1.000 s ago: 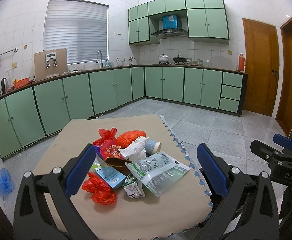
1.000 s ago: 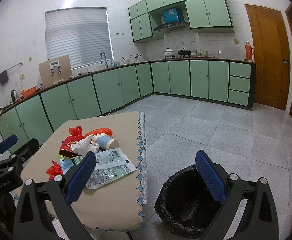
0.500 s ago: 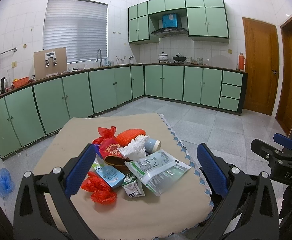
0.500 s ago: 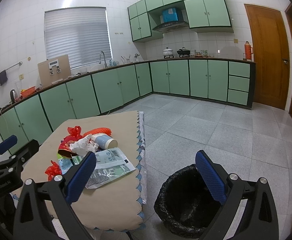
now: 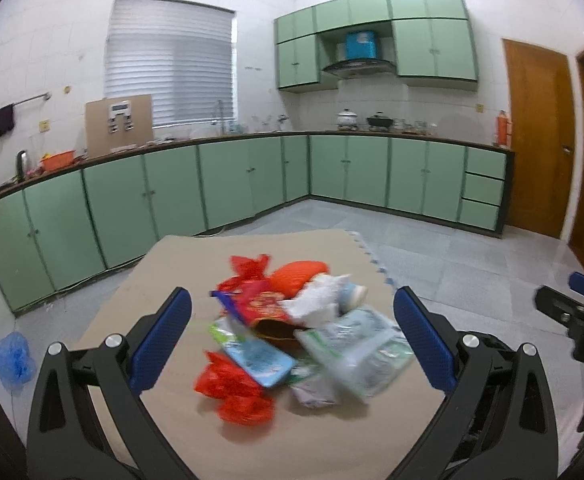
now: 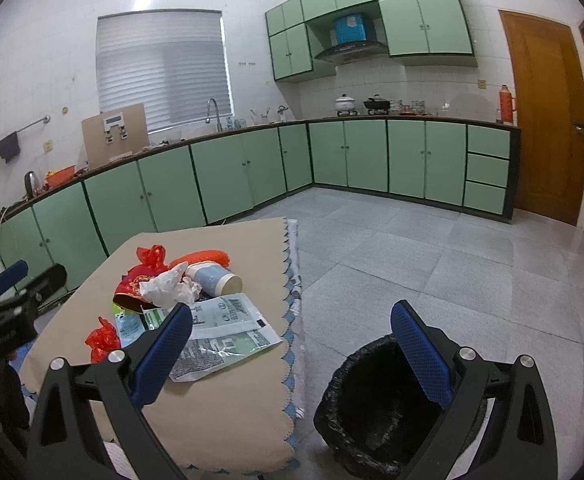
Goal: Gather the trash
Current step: 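Move the right tool to the white tissue and close on it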
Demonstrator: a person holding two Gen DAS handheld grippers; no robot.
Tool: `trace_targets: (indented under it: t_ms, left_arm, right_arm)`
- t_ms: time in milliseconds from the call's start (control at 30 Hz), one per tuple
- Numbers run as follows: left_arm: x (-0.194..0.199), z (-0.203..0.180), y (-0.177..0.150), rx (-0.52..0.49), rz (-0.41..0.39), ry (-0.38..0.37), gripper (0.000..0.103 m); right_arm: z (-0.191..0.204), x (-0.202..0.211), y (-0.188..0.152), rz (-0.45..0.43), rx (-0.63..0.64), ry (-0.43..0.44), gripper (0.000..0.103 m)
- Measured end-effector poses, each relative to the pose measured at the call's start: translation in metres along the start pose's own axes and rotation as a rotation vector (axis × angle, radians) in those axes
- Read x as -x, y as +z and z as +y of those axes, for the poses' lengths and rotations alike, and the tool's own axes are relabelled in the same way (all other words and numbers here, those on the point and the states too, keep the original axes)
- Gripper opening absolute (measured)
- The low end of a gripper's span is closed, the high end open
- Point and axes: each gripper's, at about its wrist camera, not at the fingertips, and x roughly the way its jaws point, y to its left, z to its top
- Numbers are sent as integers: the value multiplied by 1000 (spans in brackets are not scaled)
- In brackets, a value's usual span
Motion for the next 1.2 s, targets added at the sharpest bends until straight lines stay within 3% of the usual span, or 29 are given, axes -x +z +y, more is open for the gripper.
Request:
trace_targets:
  t_ms: [367,733,1000,1200]
  left_arm:
    - [-37,55,-25,-2,29,117,98]
    - [-70,100,-31,57,65,177,98]
    - [-86,113,-37,93,92,197,98]
    - [-93,114,-37,92,95,195,98]
  right_arm:
    - [48,-61,-11,24,57,125,95]
    - [111,-129,4,68,118,244,89]
    - [137,-172,3,131,130,268,84]
    - [142,-197,-4,201,141,304,65]
